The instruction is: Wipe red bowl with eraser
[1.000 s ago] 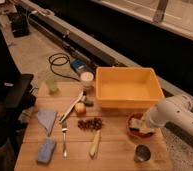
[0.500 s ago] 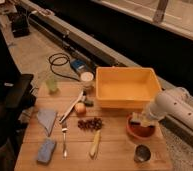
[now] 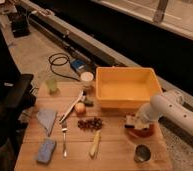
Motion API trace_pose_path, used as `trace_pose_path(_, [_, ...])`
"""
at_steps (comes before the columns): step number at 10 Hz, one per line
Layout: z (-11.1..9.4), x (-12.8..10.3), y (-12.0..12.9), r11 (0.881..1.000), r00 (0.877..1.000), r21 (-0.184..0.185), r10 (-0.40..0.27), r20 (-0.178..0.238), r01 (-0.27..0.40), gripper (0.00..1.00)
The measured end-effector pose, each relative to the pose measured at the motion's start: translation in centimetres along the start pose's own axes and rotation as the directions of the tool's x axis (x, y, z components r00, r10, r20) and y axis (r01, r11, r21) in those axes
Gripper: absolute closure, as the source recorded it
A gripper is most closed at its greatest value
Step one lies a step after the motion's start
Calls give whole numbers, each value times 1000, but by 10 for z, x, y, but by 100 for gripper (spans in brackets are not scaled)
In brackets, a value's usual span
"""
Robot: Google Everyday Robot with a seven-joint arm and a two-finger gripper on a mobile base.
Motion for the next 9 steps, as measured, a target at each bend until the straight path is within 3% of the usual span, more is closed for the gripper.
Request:
trace_pose_path(3, [-7, 18, 11, 999, 998, -11, 32, -47, -33, 100])
trace_pose_path(6, [-15, 33, -6, 999, 994, 14, 45, -95, -43, 100])
trace_pose_path(9, [-5, 11, -13, 1000, 998, 7, 3, -66, -2, 100])
